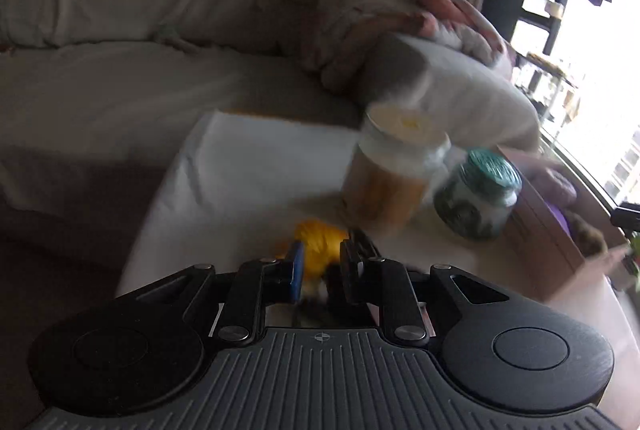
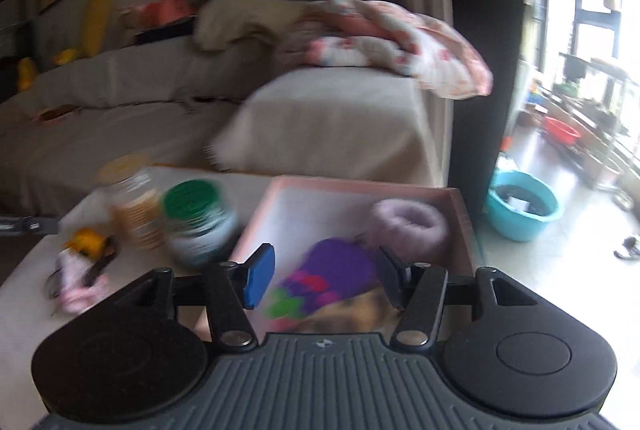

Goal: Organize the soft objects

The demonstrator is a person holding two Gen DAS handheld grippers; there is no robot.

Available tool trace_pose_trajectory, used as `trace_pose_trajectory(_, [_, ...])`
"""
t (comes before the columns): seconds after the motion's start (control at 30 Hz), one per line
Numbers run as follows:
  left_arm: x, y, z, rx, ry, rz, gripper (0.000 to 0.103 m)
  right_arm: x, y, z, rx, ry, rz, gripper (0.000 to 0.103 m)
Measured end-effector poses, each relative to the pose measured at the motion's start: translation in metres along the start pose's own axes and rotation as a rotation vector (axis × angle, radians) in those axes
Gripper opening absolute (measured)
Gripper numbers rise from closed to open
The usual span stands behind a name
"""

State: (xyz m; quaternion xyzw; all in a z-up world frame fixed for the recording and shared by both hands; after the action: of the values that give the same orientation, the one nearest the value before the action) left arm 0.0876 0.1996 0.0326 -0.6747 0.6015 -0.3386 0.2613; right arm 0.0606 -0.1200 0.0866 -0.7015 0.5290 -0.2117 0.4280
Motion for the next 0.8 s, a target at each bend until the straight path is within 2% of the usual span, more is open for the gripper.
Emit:
trace_pose_trajectory(0.1, [0.018, 0.011, -0.005, -0.002, 0.095, 0.065, 0.021, -0.047, 0.014, 0.008, -0.015, -0.069, -0.087, 0.059])
trace_pose_trajectory(0.17, [0.036, 0.019, -0.007, 0.005, 0.164, 0.149, 0.021, -0.074, 0.022, 0.02, -0.032, -0.1, -0.127, 0.059])
trace_pose_trajectory(0.23, [0.048, 0.032, -0.001, -0.059, 0.221, 0.226, 0.021, -0.092, 0.026, 0.034, -0.07, -0.146, -0.124, 0.059])
trace_pose_trajectory(0.3, [0.053, 0.044, 0.002, -0.119, 0.277, 0.26, 0.021, -0.103, 0.024, 0.05, -0.095, -0.181, -0.107, 0.059])
trace_pose_trajectory(0.4, [0.049, 0.049, -0.005, -0.124, 0.327, 0.244, 0.022, -0.112, 0.013, 0.072, -0.121, -0.25, -0.038, 0.059])
trace_pose_trajectory(0.5, [0.035, 0.05, -0.017, -0.104, 0.322, 0.207, 0.022, -0.119, -0.002, 0.101, -0.17, -0.334, 0.052, 0.059])
trace_pose_trajectory(0.57, [0.031, 0.049, -0.021, -0.09, 0.317, 0.197, 0.022, -0.129, -0.009, 0.125, -0.207, -0.354, 0.089, 0.058])
trace_pose_trajectory(0.63, [0.023, 0.046, -0.03, -0.068, 0.318, 0.171, 0.022, -0.138, -0.012, 0.147, -0.244, -0.362, 0.119, 0.052])
trace_pose_trajectory(0.7, [0.013, 0.041, -0.032, -0.028, 0.292, 0.12, 0.022, -0.145, -0.012, 0.165, -0.289, -0.378, 0.143, 0.037])
trace_pose_trajectory(0.73, [0.008, 0.036, -0.031, -0.006, 0.267, 0.083, 0.022, -0.148, -0.01, 0.171, -0.323, -0.394, 0.149, 0.032])
trace_pose_trajectory(0.77, [0.0, 0.032, -0.03, 0.016, 0.237, 0.042, 0.022, -0.15, -0.008, 0.175, -0.351, -0.404, 0.153, 0.019])
trace_pose_trajectory(0.8, [-0.009, 0.029, -0.028, 0.035, 0.205, 0.001, 0.022, -0.151, -0.007, 0.175, -0.357, -0.408, 0.148, 0.017])
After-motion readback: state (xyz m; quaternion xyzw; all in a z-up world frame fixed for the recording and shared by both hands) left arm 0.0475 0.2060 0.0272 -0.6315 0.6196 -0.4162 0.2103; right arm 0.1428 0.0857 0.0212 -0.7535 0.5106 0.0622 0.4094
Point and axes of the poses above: each gripper's, at about its wrist camera, not at the fingertips, and z roughly the way its jaws point, x to its right, y to its underside, the point moved 3 cm from there along z, roughly the way its jaws point, and after that the axes turned 7 degrees about -y, right-handed, at the moved point
